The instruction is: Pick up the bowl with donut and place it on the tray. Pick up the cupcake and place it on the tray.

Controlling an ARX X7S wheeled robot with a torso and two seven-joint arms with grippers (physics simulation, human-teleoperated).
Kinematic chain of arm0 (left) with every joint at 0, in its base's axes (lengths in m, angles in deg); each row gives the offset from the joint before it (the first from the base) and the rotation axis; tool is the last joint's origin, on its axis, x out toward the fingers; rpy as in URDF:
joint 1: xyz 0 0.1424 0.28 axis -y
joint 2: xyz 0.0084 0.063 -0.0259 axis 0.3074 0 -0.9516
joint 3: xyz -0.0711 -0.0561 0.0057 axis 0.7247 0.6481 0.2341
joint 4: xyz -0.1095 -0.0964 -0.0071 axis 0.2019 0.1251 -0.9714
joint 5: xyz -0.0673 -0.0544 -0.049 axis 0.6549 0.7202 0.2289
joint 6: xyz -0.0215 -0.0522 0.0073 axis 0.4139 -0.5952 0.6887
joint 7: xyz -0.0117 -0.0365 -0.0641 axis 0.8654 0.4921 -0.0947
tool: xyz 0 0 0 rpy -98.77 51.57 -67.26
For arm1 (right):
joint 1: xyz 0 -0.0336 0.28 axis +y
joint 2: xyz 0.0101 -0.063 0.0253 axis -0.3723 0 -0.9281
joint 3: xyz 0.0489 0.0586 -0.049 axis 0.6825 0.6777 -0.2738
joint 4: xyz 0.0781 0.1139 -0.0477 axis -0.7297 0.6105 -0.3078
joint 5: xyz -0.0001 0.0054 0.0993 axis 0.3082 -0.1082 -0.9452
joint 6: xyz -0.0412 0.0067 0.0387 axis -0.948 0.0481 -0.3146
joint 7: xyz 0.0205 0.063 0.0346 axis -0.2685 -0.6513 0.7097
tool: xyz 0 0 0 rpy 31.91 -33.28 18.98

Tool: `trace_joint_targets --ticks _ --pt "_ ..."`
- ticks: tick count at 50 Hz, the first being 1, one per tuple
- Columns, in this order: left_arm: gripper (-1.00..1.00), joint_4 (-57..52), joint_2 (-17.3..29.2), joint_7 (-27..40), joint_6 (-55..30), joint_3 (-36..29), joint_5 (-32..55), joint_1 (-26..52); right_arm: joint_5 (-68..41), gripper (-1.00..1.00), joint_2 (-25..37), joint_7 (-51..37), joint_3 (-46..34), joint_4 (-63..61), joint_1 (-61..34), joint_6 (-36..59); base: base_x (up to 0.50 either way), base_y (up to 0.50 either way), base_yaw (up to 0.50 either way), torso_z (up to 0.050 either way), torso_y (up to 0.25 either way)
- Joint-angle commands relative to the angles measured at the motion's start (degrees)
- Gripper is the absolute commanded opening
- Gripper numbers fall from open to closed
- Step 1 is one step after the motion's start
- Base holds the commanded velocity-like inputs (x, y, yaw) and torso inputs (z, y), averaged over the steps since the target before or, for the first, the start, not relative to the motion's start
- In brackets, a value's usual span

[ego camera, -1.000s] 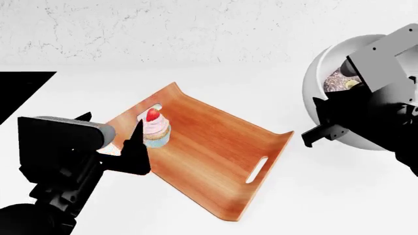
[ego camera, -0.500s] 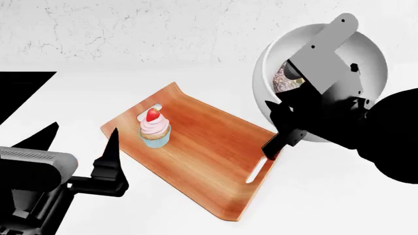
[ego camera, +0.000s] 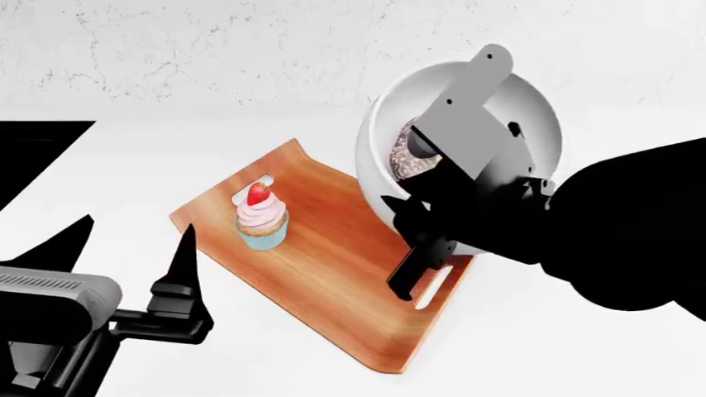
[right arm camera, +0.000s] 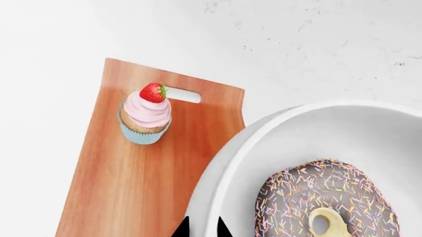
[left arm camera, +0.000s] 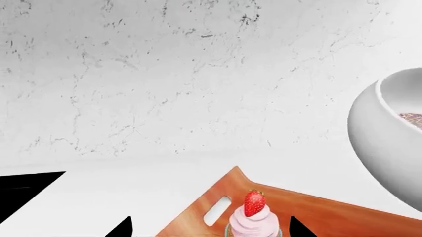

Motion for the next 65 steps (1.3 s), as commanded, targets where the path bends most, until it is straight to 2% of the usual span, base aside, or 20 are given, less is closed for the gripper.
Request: trace_joint_targets --ticks 1,19,65 --pt "1.0 0.73 -0.1 -0.46 1.26 -0.46 -0.95 -0.63 4.77 -1.0 -2.5 4.69 -1.02 0.57 1.63 -3.74 0.0 0.0 0.0 0.0 0.0" --pt "1.0 1.85 0.09 -0.65 2.14 -0.88 -1.5 -0.75 10.32 -1.0 -4.88 10.38 -4.5 2.03 3.32 -7.19 0.0 0.0 0.0 0.0 0.001" --pt "1.0 2.7 0.58 -0.13 3.41 -2.03 -2.04 -1.25 15.71 -1.0 -5.02 14.2 -8.65 3.2 5.89 -11.08 0.0 0.0 0.0 0.0 0.0"
